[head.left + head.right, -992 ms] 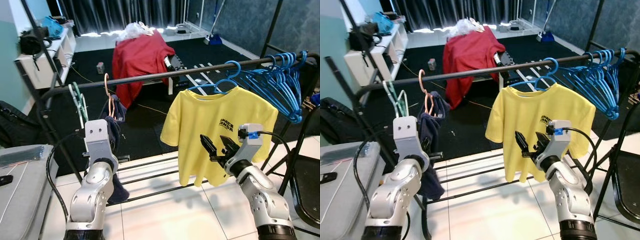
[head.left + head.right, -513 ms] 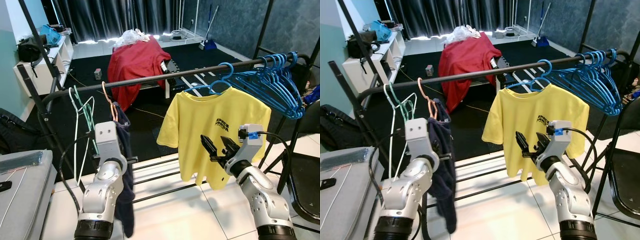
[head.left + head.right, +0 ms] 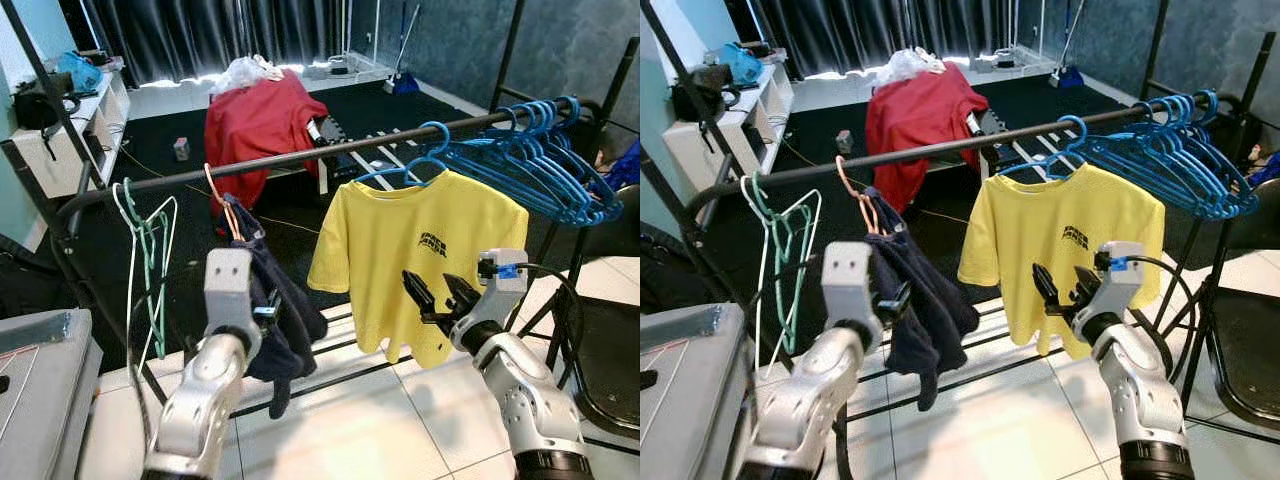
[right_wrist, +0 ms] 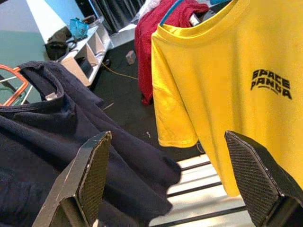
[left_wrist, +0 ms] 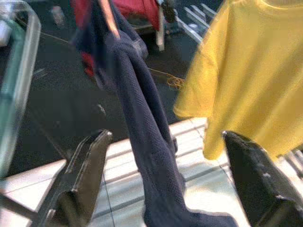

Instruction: Hang hanger

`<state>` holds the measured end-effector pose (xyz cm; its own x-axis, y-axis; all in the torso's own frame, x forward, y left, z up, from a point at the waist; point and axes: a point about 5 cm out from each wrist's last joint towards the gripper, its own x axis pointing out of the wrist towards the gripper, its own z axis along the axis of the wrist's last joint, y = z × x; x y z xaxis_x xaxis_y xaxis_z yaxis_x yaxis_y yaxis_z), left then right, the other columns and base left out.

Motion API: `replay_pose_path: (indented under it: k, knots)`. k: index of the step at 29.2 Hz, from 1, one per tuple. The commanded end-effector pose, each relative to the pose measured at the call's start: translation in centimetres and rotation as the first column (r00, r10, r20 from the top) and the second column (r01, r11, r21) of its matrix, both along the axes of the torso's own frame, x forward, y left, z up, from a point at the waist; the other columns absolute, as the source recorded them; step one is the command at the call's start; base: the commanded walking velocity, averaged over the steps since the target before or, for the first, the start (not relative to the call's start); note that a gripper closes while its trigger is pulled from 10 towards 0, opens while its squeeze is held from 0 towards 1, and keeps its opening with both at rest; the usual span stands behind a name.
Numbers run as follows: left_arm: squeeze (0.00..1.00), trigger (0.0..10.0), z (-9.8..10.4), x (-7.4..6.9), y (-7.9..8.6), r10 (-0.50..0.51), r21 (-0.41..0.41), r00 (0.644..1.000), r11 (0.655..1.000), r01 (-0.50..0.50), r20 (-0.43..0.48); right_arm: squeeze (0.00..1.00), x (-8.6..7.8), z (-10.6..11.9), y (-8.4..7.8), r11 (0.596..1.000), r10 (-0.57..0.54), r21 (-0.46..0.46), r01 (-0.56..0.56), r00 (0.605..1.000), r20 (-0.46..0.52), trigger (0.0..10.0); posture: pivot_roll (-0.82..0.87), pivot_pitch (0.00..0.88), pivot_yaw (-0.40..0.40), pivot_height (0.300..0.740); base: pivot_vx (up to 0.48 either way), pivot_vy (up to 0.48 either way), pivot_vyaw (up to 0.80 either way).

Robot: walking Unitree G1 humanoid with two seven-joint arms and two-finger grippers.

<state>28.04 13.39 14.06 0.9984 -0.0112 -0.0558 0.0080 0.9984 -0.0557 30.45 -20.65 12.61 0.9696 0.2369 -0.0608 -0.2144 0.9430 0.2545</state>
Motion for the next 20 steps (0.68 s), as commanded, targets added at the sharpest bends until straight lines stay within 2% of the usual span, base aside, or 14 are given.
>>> replay_pose_path:
  k: [1, 6, 7, 12, 20]
  knots:
    - [1.00, 10.0, 1.2, -0.6, 0.9, -0.008, 0.002, 0.996, 1.000, 0.008, 0.090, 0.00, -0.1, -0.3, 0.1, 1.000, 0.008, 0.013, -0.008, 1.000, -0.014, 10.0, -0.12, 0.000, 0.041, 0.736, 0.000, 0.000, 0.00]
    - [1.00, 10.0, 1.4, -1.2, 1.3, -0.017, 0.021, 0.993, 1.000, 0.015, 0.121, 0.00, -0.1, -0.3, 0.0, 1.000, 0.009, 0.013, -0.009, 1.000, -0.015, 10.0, -0.11, 0.000, 0.035, 0.736, 0.000, 0.000, 0.00]
    - [0.00, 10.0, 1.3, -1.8, 1.8, -0.018, 0.014, 0.992, 1.000, 0.017, 0.127, 0.00, 0.0, -0.3, 0.0, 1.000, 0.012, 0.013, -0.012, 1.000, -0.017, 10.0, -0.10, 0.000, 0.028, 0.736, 0.000, 0.000, 0.00]
    - [0.00, 10.0, 0.6, -2.1, 3.0, 0.004, 0.005, 0.996, 1.000, -0.004, 0.088, 0.00, 0.2, -0.2, 0.0, 1.000, 0.015, 0.018, -0.015, 1.000, -0.018, 10.0, -0.08, 0.000, 0.027, 0.736, -0.184, 0.000, 0.00]
    - [0.00, 10.0, 0.3, -1.8, 3.0, -0.017, 0.027, 0.996, 1.000, 0.014, 0.087, 0.00, 0.4, -0.1, 0.1, 1.000, 0.011, 0.026, -0.011, 1.000, -0.012, 10.0, -0.07, 0.000, 0.034, 0.736, -0.385, 0.000, 0.00]
